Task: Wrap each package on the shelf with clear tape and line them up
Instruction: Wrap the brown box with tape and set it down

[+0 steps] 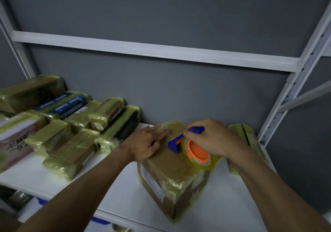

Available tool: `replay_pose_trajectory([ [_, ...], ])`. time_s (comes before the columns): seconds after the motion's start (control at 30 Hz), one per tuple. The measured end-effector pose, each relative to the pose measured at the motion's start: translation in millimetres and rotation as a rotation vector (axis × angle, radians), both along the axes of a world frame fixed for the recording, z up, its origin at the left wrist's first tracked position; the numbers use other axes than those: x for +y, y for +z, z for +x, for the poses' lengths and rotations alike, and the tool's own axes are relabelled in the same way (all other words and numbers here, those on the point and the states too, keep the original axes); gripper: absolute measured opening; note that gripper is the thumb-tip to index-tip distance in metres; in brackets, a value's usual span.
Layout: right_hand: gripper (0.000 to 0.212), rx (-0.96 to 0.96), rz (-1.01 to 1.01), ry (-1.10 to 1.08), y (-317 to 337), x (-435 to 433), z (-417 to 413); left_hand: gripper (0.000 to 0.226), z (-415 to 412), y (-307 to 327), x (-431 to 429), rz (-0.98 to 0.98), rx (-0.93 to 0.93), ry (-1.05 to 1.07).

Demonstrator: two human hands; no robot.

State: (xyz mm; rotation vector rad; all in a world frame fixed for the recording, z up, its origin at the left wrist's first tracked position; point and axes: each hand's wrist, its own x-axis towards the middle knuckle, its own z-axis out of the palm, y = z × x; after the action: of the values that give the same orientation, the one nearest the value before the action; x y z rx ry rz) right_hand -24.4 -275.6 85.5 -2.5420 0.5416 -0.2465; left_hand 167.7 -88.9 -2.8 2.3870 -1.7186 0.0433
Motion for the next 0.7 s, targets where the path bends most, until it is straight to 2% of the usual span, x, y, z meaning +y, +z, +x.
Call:
replay_pose_trajectory([
  [0.17,0.018,-0.009,0.023,0.005,-1,1,-1,0.056,-16,-13,0,-0.041,0.016,0.013],
  [0.4,0.028,-0.036,0.056,-0.009,2,-3,-3,0.066,-12,-12,-2,-0.150,0.040,0.080],
  [0.7,0.042,-0.067,0.021,0.004,10,-4,-14,0.060,1,-9,-10,-0.131,0.032,0.109],
])
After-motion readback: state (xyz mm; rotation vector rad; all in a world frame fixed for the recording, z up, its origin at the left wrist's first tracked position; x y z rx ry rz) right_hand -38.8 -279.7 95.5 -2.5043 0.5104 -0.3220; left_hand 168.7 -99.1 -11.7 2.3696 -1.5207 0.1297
